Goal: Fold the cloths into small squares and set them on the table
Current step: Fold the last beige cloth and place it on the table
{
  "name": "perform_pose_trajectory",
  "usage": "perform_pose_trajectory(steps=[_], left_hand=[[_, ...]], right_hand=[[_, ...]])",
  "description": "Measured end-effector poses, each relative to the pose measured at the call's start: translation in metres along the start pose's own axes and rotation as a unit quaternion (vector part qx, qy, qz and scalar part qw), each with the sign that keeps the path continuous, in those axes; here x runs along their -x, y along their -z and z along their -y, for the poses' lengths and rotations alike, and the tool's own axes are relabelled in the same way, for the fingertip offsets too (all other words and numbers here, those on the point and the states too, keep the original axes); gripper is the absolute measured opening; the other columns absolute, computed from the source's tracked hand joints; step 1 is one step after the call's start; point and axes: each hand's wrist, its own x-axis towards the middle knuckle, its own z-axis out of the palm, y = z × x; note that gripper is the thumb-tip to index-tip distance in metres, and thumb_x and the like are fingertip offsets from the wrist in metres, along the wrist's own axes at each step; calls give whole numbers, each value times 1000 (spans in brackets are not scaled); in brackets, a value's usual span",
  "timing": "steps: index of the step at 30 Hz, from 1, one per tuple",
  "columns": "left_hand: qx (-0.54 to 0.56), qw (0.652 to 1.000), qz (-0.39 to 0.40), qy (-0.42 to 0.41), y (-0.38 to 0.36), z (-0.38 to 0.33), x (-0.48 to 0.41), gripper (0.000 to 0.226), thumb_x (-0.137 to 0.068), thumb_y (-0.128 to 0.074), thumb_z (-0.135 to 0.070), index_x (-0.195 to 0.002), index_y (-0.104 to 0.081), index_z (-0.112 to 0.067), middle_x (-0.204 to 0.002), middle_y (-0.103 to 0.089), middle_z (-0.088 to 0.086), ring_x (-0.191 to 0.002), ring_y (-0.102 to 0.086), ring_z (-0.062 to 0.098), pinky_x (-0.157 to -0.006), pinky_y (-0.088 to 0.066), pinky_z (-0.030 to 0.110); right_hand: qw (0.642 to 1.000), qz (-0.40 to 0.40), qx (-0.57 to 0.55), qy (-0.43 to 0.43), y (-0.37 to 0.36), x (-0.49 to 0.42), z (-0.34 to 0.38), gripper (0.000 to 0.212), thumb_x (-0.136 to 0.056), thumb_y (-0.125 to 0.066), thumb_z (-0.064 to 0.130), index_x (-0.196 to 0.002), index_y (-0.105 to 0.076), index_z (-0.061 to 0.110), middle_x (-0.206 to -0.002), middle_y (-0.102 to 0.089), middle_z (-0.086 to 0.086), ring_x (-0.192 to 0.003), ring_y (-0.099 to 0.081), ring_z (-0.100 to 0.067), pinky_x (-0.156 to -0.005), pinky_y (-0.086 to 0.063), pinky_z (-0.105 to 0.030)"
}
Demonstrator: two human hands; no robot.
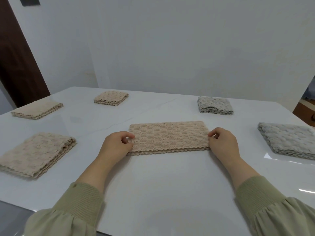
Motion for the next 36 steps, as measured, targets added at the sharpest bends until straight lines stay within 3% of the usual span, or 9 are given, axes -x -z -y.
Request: perform_pose_trajectory(steps=[7,13,19,24,25,29,32,34,36], left_hand=[[-25,999,18,-16,2,-3,4,31,-78,-62,-3,-82,-67,-33,-68,-55,-3,-63,-55,14,-70,-50,29],[41,999,24,-25,4,-9,9,30,-79,-60,0,-86,-72,-27,-69,-52,0,-59,-53,12,-50,-48,19],[-102,991,64,-65,3,-2,7,28,-76,-64,-10,-86,-69,-36,-73,-59,-9,-74,-55,10,-73,-45,23],[-175,954,-66,-233,-9,-2,0,29,-81,-63,-26,-108,-70,-18,-103,-59,-2,-105,-49,21,-88,-40,32],[-192,949,-58,-243,-14,-4,-1,40,-84,-51,-38,-116,-66,-18,-116,-59,1,-114,-47,23,-96,-39,37],[-307,921,112,-214,-40,-7,-4,59,-93,-16,-51,-145,-31,-28,-155,-23,-6,-144,-13,20,-117,-14,43],[-311,923,135,-182,-40,-8,-6,50,-96,-32,-46,-143,-38,-28,-151,-34,-7,-140,-26,16,-114,-20,41],[-290,932,87,-200,-32,-15,-2,44,-91,-38,-48,-124,-59,-27,-125,-60,-7,-121,-45,15,-104,-31,33],[-239,950,40,-199,-28,-22,4,46,-87,-35,-50,-98,-70,-23,-95,-69,-7,-102,-49,12,-93,-35,28]], right_hand=[[999,-9,39,22,1,1,1,17,-82,-54,3,-78,-58,19,-64,-46,12,-85,-54,-28,-85,-42,-44],[999,-31,33,21,1,1,1,18,-83,-51,1,-81,-58,17,-68,-51,4,-87,-54,-32,-84,-42,-44],[990,22,140,-7,-3,-1,-2,21,-84,-49,6,-87,-65,19,-97,-66,-6,-102,-54,-30,-85,-37,-37],[981,-94,118,124,-4,3,9,25,-82,-55,12,-105,-65,8,-112,-58,-15,-106,-50,-37,-89,-35,-42],[976,-87,112,167,-7,6,15,33,-84,-52,14,-115,-62,6,-121,-55,-18,-113,-49,-39,-95,-36,-45],[936,184,256,154,-27,20,26,50,-100,-24,34,-148,-21,20,-158,-15,-4,-145,-10,-22,-115,-6,-52],[923,201,295,142,-24,20,31,46,-97,-26,37,-138,-40,22,-147,-38,-2,-138,-29,-23,-113,-9,-54],[938,139,280,152,-17,19,35,39,-93,-29,39,-98,-62,20,-106,-62,-3,-113,-51,-24,-112,-18,-52],[961,29,228,157,-12,20,38,45,-89,-29,42,-64,-56,16,-68,-59,2,-84,-57,-24,-107,-28,-49]])
